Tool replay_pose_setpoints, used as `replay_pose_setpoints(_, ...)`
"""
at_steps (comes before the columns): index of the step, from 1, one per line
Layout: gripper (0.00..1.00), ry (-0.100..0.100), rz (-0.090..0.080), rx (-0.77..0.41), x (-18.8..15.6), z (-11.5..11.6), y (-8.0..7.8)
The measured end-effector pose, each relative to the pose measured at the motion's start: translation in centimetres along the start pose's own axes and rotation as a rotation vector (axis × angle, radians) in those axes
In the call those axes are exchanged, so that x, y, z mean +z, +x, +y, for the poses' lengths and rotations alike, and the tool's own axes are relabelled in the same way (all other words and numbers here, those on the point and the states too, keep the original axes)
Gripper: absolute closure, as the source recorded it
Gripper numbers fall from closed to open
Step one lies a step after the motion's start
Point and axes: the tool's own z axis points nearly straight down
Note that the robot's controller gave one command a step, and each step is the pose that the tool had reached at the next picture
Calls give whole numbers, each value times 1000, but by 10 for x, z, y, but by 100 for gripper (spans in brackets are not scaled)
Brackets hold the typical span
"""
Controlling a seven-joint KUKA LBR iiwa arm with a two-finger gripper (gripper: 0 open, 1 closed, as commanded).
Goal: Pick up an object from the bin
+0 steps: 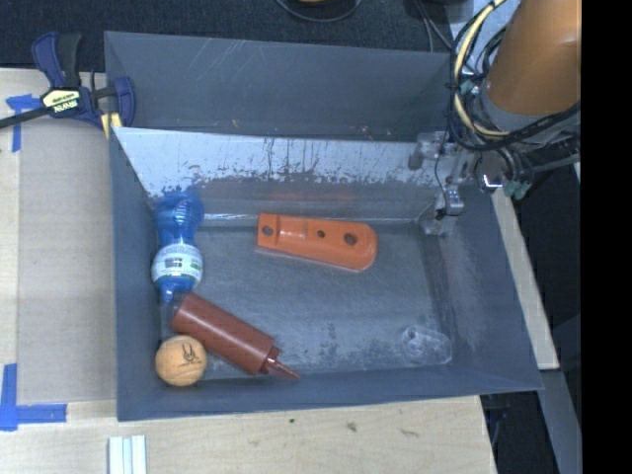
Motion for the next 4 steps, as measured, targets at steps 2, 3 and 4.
replay_pose_setpoints(2,0,0,-5,-110,91,71,6)
replay_pose_setpoints(3,0,0,-1,-42,114,63,22)
replay_pose_setpoints(4,100,0,-11,-248,171,92,-2)
